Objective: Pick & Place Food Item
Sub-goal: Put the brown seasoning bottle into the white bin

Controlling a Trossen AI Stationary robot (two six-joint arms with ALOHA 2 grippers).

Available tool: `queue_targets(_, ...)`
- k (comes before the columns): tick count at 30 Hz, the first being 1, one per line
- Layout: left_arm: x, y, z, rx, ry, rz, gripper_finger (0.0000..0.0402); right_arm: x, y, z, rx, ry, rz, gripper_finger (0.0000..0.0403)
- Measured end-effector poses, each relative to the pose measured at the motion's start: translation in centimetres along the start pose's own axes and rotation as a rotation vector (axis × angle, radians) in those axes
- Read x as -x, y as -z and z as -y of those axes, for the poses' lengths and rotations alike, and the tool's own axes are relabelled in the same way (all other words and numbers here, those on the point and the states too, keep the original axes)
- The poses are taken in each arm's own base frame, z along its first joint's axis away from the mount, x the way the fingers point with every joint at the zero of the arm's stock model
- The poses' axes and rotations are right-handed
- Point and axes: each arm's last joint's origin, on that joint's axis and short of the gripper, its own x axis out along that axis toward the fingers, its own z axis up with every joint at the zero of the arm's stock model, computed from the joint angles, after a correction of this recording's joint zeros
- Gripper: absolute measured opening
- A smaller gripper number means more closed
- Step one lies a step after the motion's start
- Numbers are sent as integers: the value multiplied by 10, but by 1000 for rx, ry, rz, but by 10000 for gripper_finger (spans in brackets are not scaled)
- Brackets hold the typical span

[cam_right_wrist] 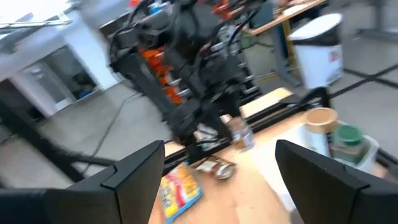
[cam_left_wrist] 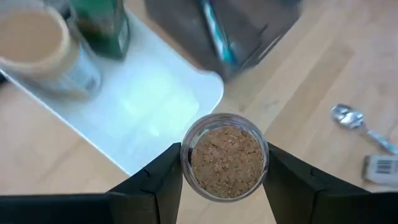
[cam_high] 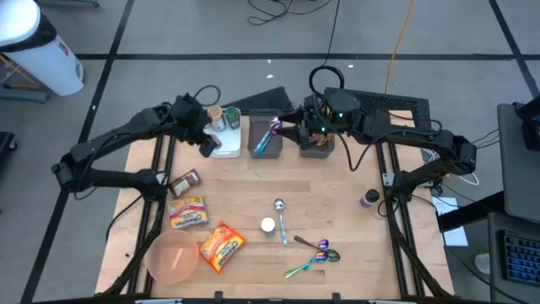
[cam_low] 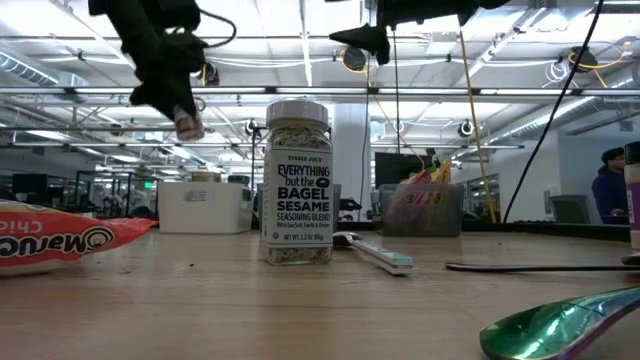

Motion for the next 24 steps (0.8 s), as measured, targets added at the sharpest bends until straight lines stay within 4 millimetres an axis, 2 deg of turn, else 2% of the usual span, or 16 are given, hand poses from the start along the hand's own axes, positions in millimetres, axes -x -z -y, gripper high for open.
queue_targets(6, -23, 5, -3, 49, -16, 56, 188, -6, 30, -2, -7, 75, 87, 293)
queue_targets(10, -27, 1, -7, 63, -99, 86, 188, -5, 54, -5, -37, 29, 176, 293)
queue_targets(15, -32, 0, -12, 59, -127, 66, 188, 2, 82, 0, -93, 90, 266, 293)
queue_targets(19, -44, -3, -18, 138, -151, 17, 188, 7, 92, 8, -127, 101, 284, 293)
queue_targets(24, -62, -18, -29, 277, -194, -29, 188, 9, 91, 17, -122, 128, 292, 293)
